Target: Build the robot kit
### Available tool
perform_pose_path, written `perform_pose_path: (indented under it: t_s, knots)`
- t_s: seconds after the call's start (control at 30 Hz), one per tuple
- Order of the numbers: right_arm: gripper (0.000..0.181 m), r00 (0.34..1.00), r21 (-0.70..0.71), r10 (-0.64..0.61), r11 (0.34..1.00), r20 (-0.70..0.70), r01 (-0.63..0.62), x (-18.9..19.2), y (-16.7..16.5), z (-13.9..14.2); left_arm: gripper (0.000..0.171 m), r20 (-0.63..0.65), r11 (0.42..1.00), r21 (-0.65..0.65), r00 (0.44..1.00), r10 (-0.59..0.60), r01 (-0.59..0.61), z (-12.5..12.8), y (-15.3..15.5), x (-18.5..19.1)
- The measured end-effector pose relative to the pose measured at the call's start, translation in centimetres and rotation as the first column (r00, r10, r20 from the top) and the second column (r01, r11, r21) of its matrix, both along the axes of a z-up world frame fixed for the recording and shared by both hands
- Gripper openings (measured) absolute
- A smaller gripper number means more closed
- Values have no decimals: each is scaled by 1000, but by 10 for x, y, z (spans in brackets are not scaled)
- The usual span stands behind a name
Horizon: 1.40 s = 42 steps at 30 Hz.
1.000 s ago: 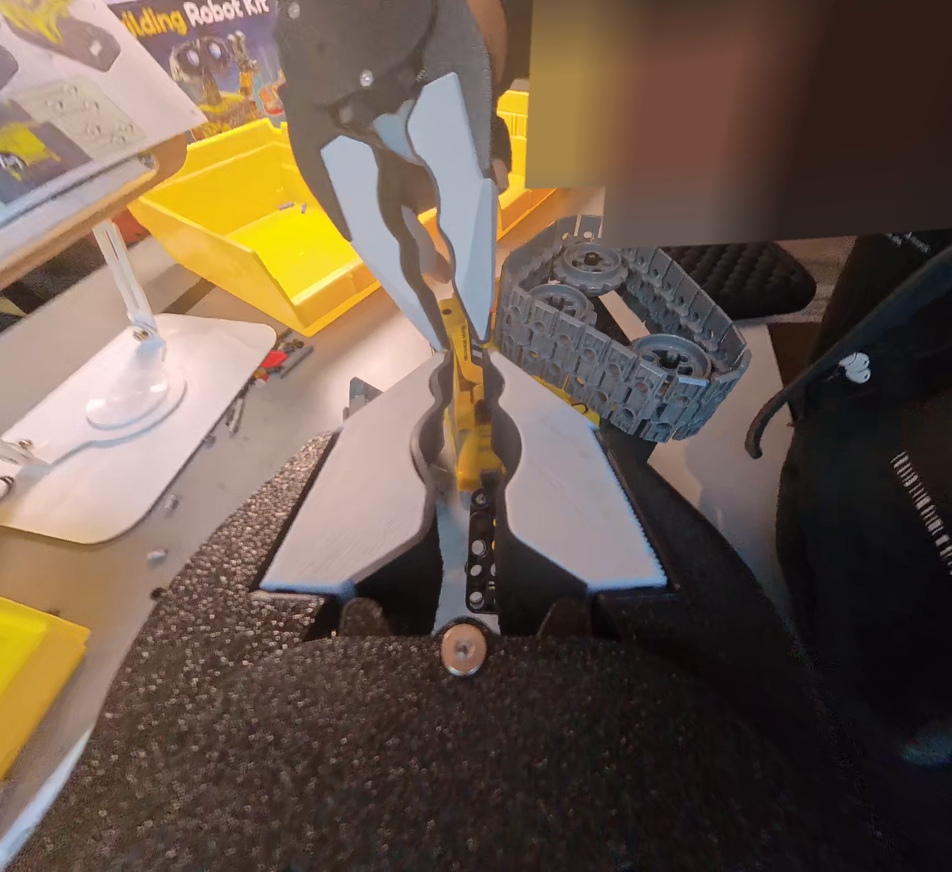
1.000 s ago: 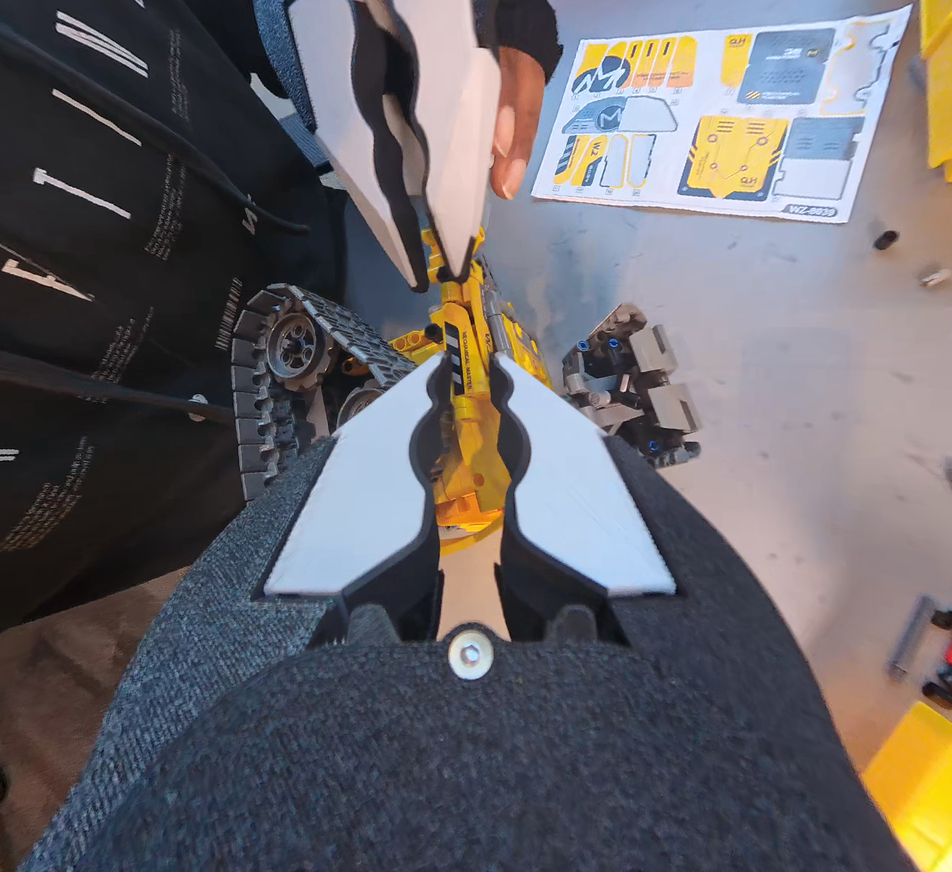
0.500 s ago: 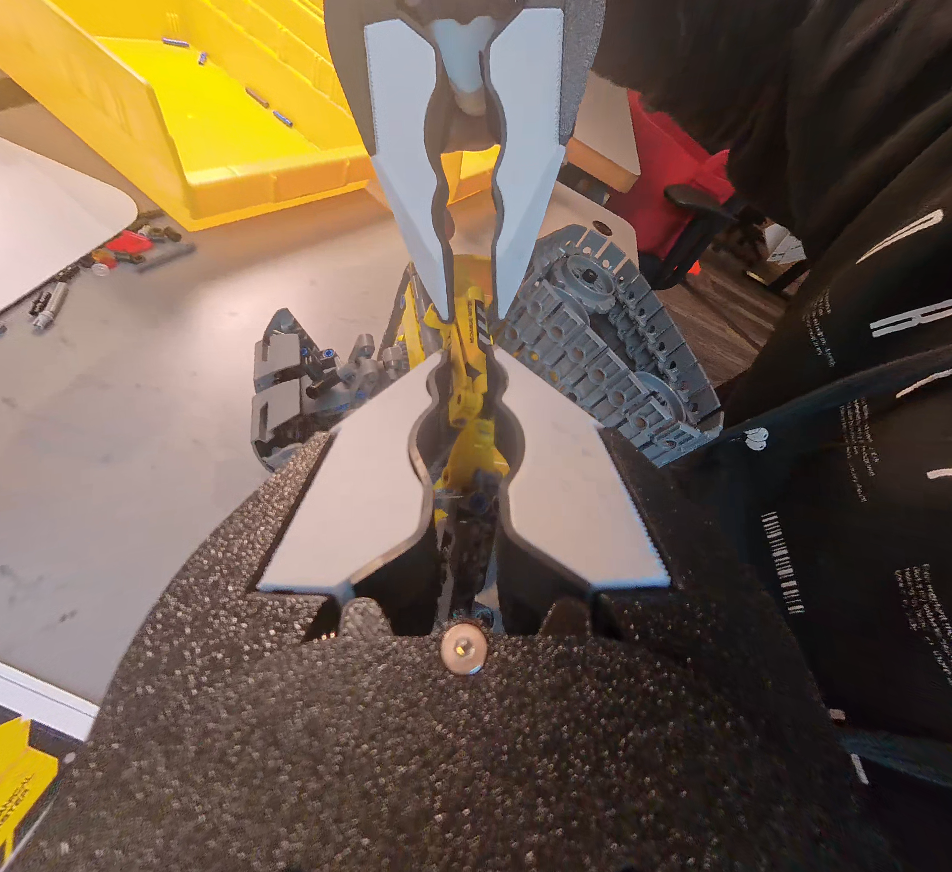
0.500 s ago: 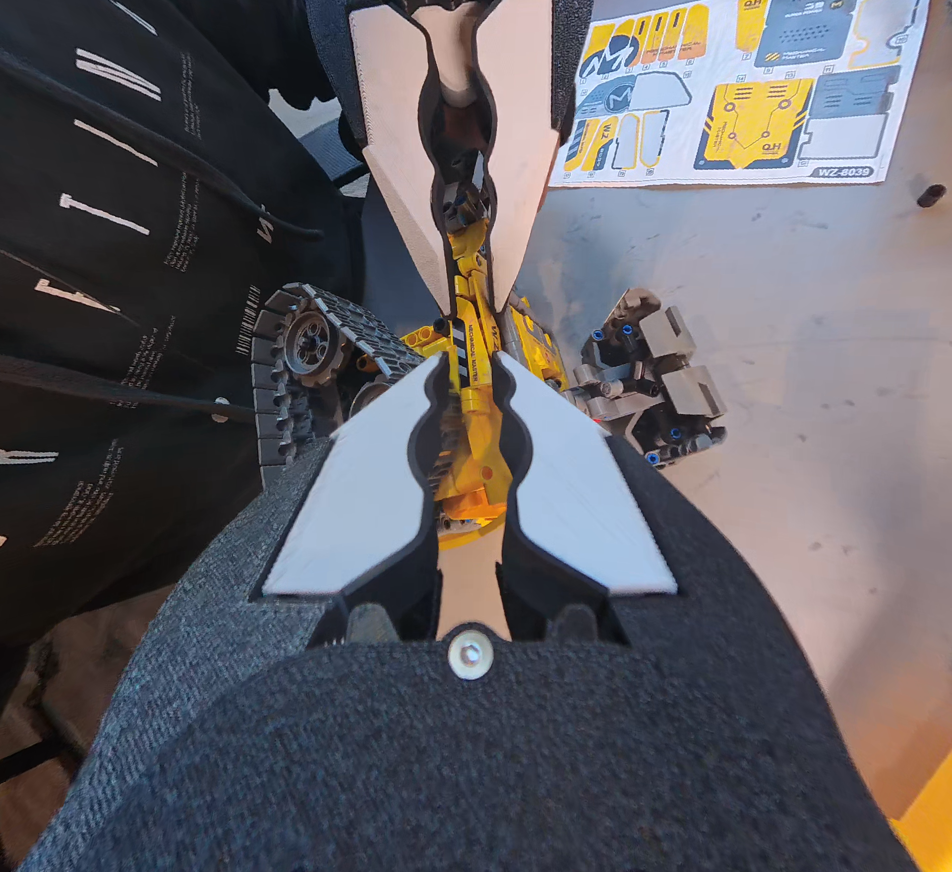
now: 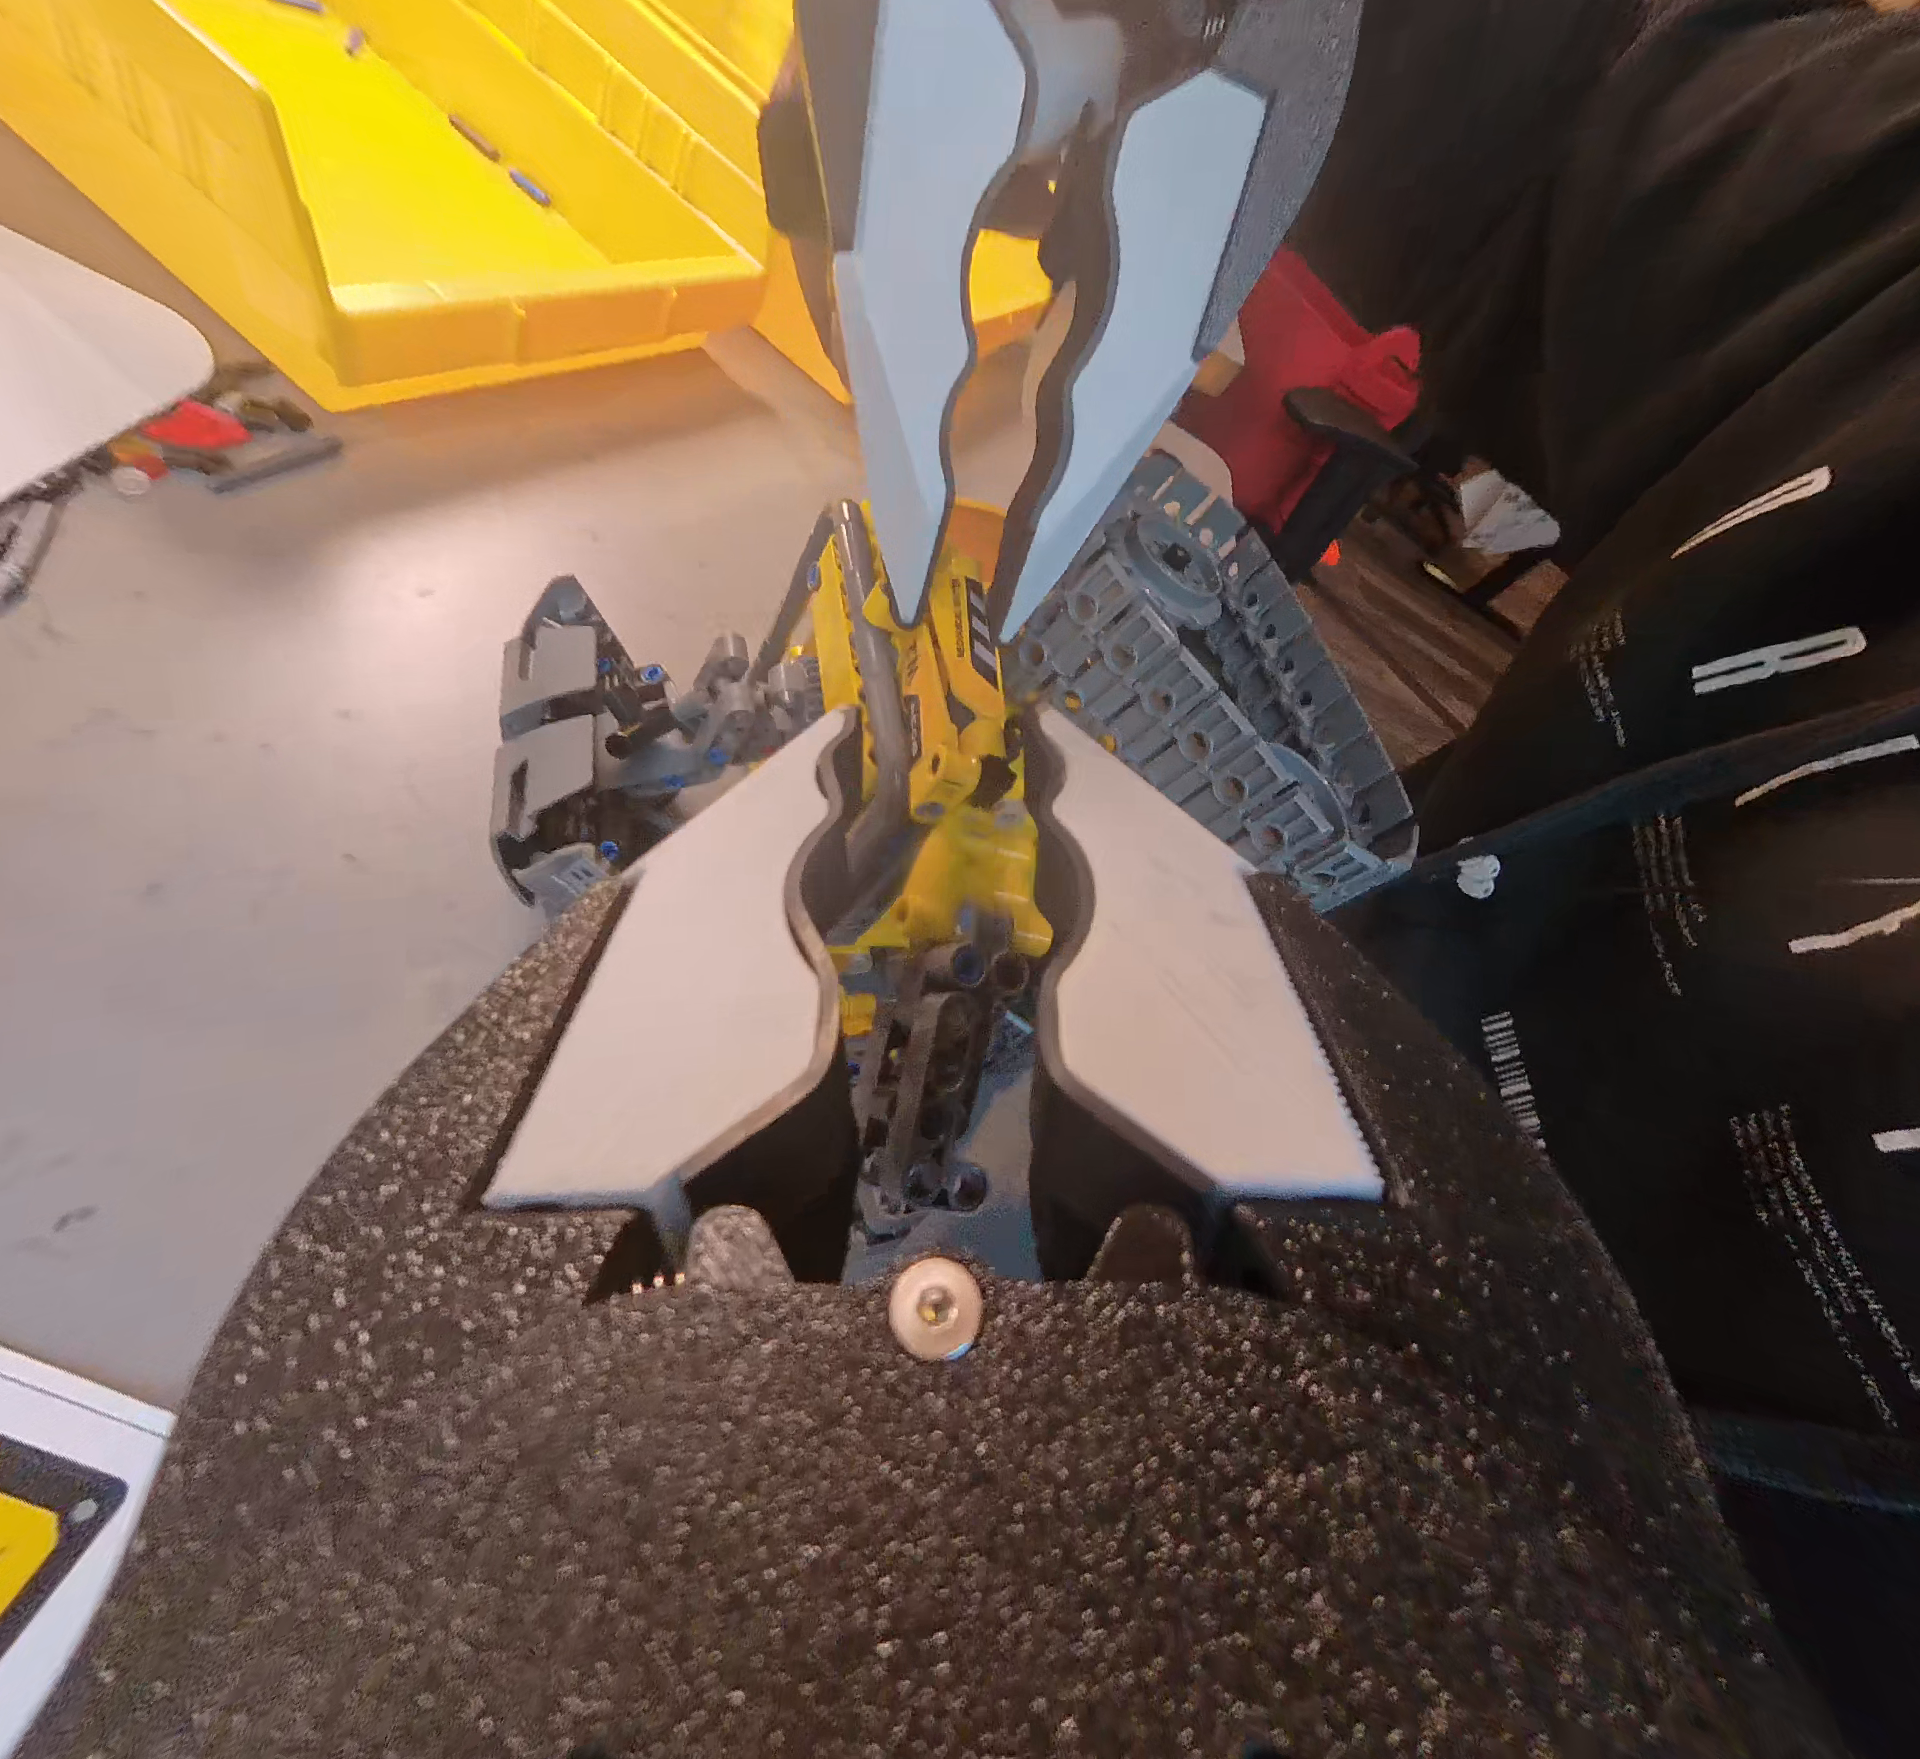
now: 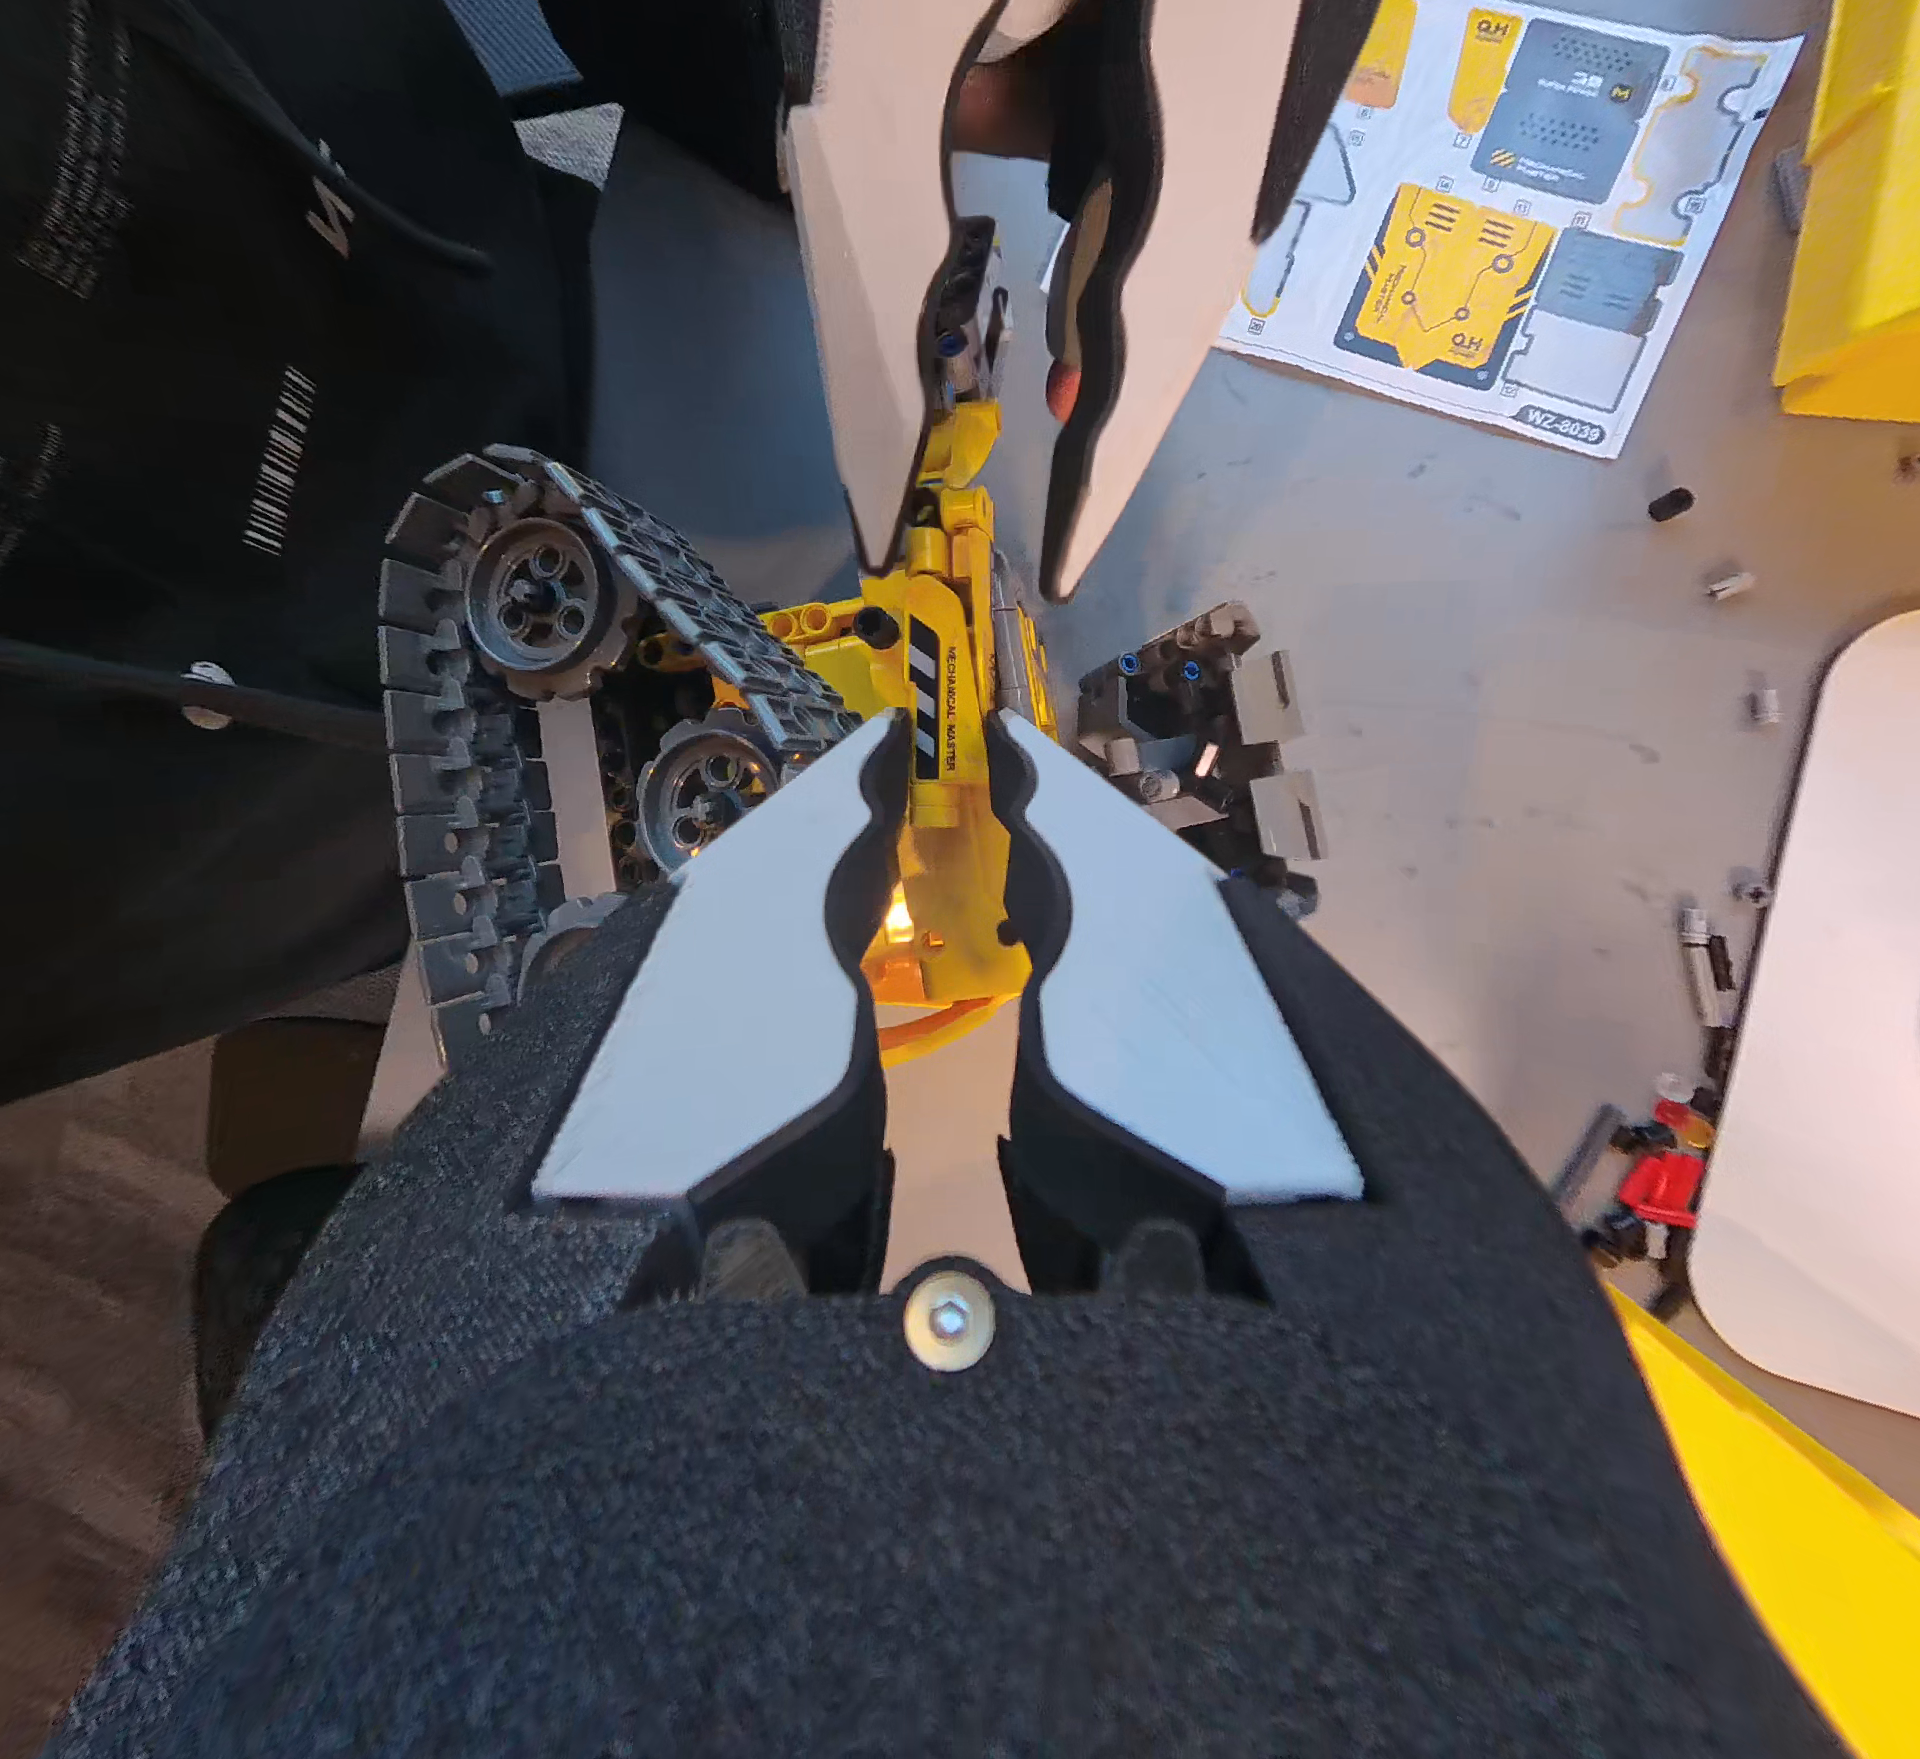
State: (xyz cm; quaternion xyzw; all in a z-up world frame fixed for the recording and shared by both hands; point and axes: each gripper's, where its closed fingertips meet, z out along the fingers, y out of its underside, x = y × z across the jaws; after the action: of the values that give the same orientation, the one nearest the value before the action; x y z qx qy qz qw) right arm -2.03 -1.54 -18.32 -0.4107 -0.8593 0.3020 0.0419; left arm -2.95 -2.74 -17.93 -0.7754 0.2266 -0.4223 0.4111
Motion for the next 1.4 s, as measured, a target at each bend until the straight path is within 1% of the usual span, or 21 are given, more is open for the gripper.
perform_pose_path:
  t_s: [0.07, 0.17, 0.27, 0.3, 0.33, 0.4, 0.5, 0.63, 0.7, 0.77, 0.87, 0.93, 1.03, 1.1, 1.2, 1.3, 1.4]
  knots:
    - [14, 1000, 37, 25, 999, -13, -24, 0, 0, 0, 35, -27, 1000, -6, 999, -24, 24, -7, -2, 6]
    - [14, 997, 101, 60, 993, -54, -55, 0, 0, 1, 31, -83, 998, 52, 996, -18, 22, -6, -1, 7]
    - [13, 992, 148, 66, 988, -105, -50, 1, 1, 4, 29, -166, 989, 143, 986, -13, 37, -3, -1, 8]
    - [13, 991, 166, 59, 985, -122, -39, 1, 2, 5, 23, -199, 983, 179, 980, -12, 48, -1, 0, 9]
    - [13, 989, 183, 55, 983, -140, -29, 2, 4, 6, 21, -241, 975, 215, 970, -6, 60, 0, 1, 9]
    - [13, 981, 226, 43, 974, -188, 0, 1, 8, 9, 21, -318, 956, 283, 948, 12, 83, 2, 5, 8]
    - [13, 966, 274, 20, 960, -260, 54, 1, 13, 15, 21, -400, 927, 352, 916, 24, 129, 7, 10, 7]
    - [13, 933, 294, -28, 945, -358, 141, 5, 18, 22, 16, -507, 873, 440, 860, 47, 212, 13, 13, 7]
    - [13, 919, 284, -58, 942, -389, 180, 9, 17, 23, 16, -543, 854, 453, 839, 38, 255, 14, 13, 10]
    - [13, 914, 265, -87, 942, -396, 204, 13, 16, 23, 16, -553, 851, 446, 833, 18, 278, 14, 13, 12]
    - [15, 916, 251, -113, 942, -386, 222, 17, 18, 22, 16, -551, 853, 441, 834, 13, 278, 12, 14, 14]
    - [19, 926, 227, -130, 949, -356, 220, 18, 19, 18, 15, -553, 861, 426, 833, 4, 279, 9, 14, 15]
    - [23, 950, 190, -126, 964, -284, 185, 20, 19, 9, 16, -542, 874, 401, 840, -15, 274, 0, 15, 16]
    - [27, 957, 182, -106, 970, -272, 160, 20, 20, 8, 18, -516, 879, 404, 857, -11, 254, 1, 14, 15]
    - [19, 945, 200, -28, 975, -326, 98, 21, 15, 15, 20, -483, 883, 410, 876, -4, 230, 7, 10, 11]
    - [13, 932, 288, 58, 956, -357, 51, 22, 13, 12, 20, -473, 882, 412, 881, -8, 229, 9, 8, 10]
    - [10, 936, 271, 63, 962, -347, 35, 22, 12, 10, 19, -464, 870, 424, 885, -28, 250, 11, 8, 16]
